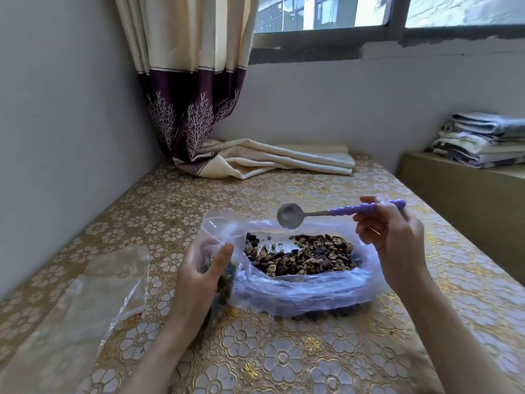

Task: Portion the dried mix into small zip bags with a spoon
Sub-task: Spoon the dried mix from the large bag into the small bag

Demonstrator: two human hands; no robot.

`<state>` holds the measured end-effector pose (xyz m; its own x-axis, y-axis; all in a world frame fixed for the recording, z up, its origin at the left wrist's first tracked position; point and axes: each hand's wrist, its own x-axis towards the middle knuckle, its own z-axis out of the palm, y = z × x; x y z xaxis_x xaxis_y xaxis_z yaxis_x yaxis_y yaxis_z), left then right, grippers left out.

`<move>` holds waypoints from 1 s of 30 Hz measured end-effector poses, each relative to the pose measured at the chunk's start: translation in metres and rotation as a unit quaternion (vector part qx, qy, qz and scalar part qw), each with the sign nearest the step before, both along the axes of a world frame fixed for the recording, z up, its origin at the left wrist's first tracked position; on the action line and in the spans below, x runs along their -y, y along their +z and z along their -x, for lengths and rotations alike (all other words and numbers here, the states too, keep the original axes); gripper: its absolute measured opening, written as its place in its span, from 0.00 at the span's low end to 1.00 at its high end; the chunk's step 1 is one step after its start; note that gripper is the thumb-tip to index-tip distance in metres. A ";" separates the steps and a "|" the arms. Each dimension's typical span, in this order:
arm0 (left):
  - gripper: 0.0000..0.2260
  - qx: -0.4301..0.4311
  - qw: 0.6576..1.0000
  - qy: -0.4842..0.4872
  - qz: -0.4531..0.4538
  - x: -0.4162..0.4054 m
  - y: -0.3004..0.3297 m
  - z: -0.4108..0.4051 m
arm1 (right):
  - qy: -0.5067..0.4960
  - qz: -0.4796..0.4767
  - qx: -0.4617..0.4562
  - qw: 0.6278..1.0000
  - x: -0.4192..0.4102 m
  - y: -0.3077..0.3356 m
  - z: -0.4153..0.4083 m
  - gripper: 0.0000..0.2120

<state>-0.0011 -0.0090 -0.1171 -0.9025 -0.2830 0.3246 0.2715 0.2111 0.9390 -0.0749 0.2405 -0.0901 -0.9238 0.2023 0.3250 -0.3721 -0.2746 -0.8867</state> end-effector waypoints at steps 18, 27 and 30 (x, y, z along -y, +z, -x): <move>0.36 -0.045 0.998 0.002 0.034 -0.004 0.014 0.021 | 0.028 -0.180 0.065 0.981 -0.001 -0.002 0.001 0.13; 0.28 -0.039 0.985 0.000 0.167 -0.001 0.002 0.015 | -0.005 -0.104 0.089 0.991 0.003 -0.003 0.000 0.15; 0.21 -0.044 0.979 0.007 0.198 -0.004 0.000 0.015 | -0.025 -0.076 0.086 0.993 0.002 -0.002 0.000 0.14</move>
<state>-0.0159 -0.0047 -0.1175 -0.8630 -0.1313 0.4879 0.3421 0.5588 0.7555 -0.0747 0.2382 -0.0919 -0.9584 0.2102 0.1930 -0.2207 -0.1170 -0.9683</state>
